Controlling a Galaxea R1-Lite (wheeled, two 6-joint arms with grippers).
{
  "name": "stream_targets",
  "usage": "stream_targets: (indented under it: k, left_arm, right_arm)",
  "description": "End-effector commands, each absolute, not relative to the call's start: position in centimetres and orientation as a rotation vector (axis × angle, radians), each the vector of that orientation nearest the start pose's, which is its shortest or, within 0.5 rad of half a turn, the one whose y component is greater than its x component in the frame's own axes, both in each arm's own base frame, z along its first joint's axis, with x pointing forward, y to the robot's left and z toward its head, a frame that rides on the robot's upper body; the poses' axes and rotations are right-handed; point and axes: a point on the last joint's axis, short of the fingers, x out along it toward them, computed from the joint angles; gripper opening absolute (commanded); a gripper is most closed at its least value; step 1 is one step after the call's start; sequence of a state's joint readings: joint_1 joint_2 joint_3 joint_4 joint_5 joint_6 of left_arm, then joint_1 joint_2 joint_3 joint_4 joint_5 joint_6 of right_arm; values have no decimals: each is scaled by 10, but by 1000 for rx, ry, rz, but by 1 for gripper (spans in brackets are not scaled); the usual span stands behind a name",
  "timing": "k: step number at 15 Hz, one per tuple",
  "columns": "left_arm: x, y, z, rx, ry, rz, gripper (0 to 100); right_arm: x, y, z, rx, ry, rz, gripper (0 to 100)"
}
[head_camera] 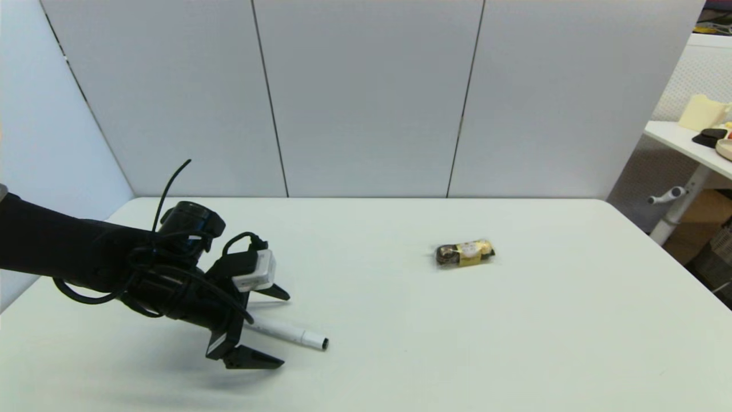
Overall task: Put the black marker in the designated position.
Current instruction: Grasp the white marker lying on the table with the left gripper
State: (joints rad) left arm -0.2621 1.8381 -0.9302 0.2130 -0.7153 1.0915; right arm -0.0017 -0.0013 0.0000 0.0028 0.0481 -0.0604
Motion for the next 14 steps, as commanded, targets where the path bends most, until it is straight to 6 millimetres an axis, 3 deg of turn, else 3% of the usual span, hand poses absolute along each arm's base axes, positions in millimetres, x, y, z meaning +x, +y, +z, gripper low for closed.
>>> stream_targets:
  k: [1, 14]
  left_arm:
    - [276, -89, 110, 632, 529, -1359, 100]
    - [277, -89, 106, 632, 535, -1366, 100]
  right_arm:
    - [-23, 1, 75, -61, 2, 48, 100]
    - [-23, 1, 75, -61, 2, 48, 100]
